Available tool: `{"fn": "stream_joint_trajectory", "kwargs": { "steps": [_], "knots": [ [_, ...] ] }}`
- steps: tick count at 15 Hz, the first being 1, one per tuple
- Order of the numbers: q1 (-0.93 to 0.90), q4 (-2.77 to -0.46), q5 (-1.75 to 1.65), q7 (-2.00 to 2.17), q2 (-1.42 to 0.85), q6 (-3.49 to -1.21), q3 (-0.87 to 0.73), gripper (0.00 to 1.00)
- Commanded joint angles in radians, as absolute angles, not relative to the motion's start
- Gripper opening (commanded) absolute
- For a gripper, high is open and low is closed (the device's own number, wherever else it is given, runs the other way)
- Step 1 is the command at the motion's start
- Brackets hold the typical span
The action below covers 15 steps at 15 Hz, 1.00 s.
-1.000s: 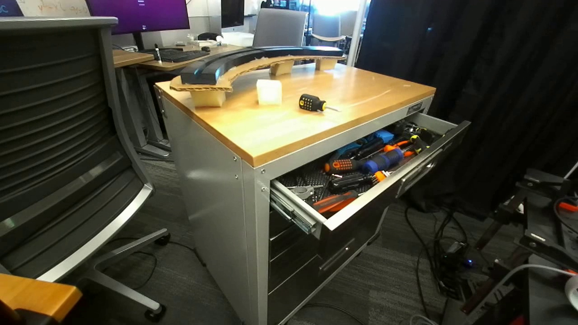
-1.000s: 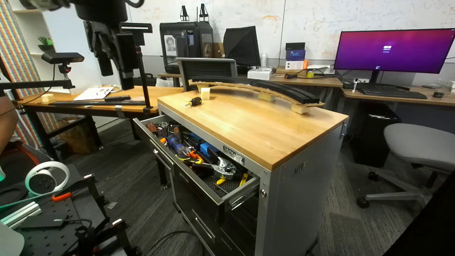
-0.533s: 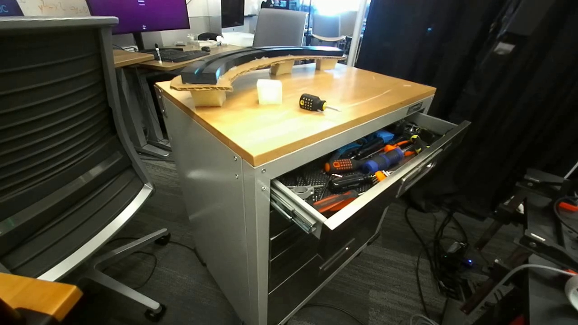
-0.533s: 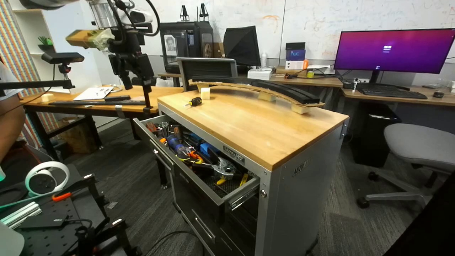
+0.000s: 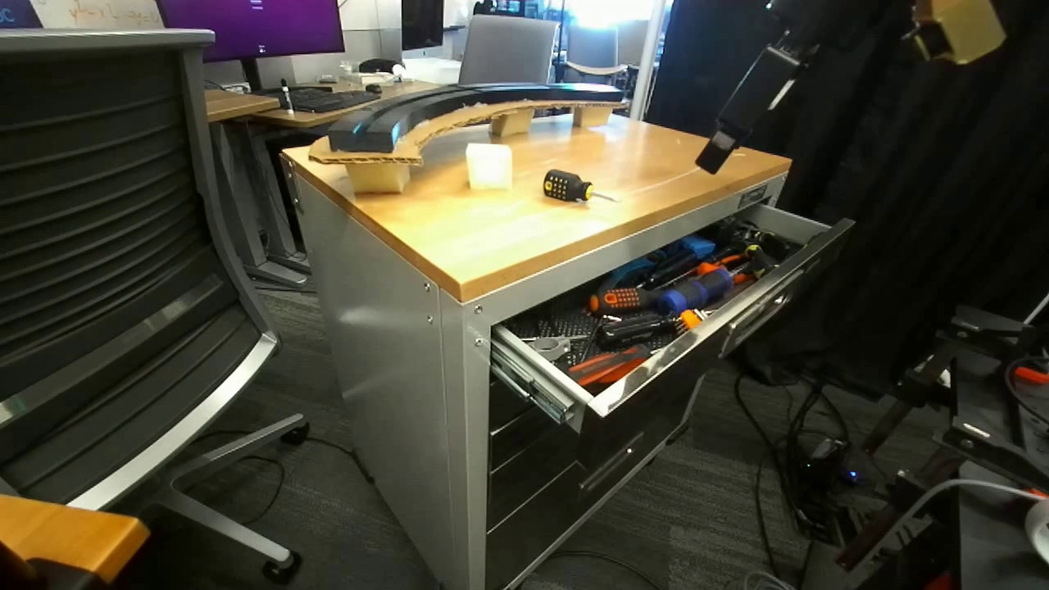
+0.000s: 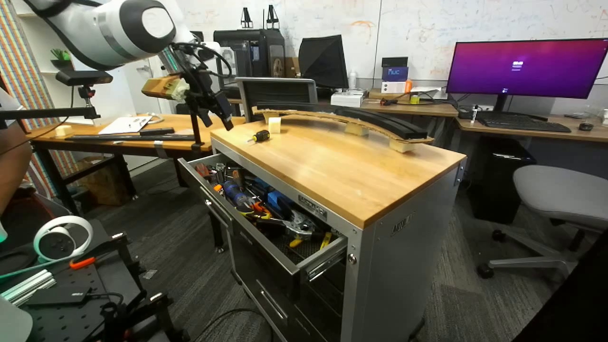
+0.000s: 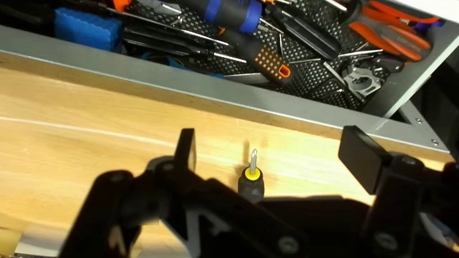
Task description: Put the screwdriver in the drawer then close the drawer
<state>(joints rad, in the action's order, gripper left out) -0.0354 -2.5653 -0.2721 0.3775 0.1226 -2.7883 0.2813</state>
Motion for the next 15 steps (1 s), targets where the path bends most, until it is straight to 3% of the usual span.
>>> {"fn": "stream_joint_trajectory", "kwargs": {
  "steps": [1,9,15],
  "knots": [
    [0.004,-2.471,-0.385,0.492,-0.031,-2.911,0.289,1.00],
    [-0.025,-2.372,-0.465,0.547,-0.220,-3.093,0.252,1.00],
    [-0.177,-2.364,-0.629,0.664,-0.220,-3.201,-0.001,1.00]
  ]
}}
